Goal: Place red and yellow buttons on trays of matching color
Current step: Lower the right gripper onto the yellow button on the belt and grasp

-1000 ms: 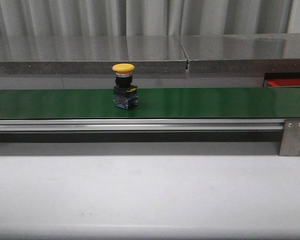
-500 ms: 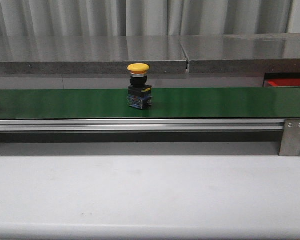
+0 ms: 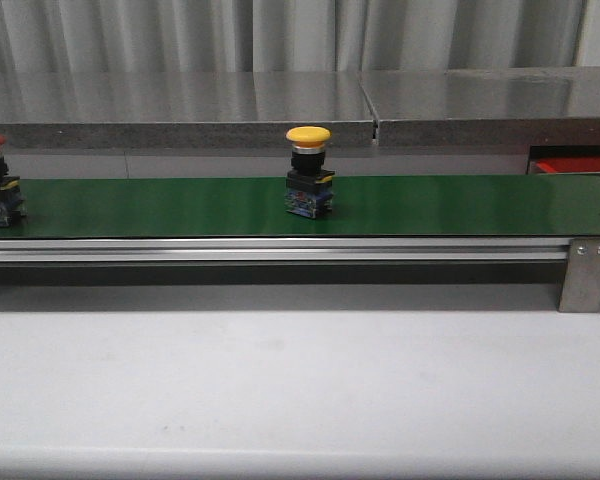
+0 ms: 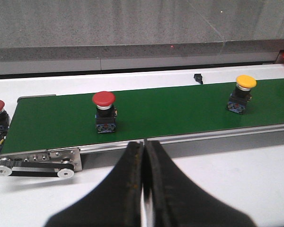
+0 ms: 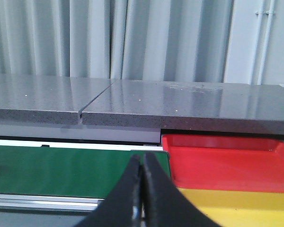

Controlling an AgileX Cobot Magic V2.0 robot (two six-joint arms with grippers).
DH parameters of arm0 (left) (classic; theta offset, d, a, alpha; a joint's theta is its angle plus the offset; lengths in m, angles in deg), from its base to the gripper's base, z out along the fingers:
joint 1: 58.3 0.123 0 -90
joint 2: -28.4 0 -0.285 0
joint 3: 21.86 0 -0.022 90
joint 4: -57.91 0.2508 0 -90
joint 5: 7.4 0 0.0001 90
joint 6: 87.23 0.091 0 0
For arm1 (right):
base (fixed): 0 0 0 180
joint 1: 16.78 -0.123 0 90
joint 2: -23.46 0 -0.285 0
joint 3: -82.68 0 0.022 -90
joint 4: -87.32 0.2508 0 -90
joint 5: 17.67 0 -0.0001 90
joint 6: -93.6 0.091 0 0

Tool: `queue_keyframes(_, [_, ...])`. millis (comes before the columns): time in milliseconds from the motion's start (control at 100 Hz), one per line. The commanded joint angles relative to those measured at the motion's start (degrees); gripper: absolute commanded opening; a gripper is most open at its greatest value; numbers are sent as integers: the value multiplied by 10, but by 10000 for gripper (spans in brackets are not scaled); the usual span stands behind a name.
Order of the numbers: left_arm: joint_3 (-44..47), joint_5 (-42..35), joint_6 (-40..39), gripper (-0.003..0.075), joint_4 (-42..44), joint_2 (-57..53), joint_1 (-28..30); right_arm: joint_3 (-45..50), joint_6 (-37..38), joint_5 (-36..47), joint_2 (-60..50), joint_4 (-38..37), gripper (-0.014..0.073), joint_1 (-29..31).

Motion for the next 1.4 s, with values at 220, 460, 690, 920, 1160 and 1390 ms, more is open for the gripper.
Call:
queue_keyframes(220, [-13,-36,-1,-20,-2,5,-5,-107,0,-84,40,-9,-116,-1])
queue_keyframes(460, [-13,-36,-1,-20,-2,5,-5,-179,0,-112,132,-9,-116,-1])
queue_keyframes(690, [-13,-36,-1,-20,-2,5,-5,-246,0,-131,225,2,-116,-1])
queue_keyframes(920, [-13,-36,-1,-20,-2,5,-5,-339,0,-187,347,2,-116,-1])
queue_keyframes(1160, [-13,-36,-1,-20,-2,5,-5,-440,-4,-262,458,2,115,-31])
queue_keyframes(1390, [-13,-36,-1,-20,-2,5,-5,-535,-7,-328,566,2,546,-93])
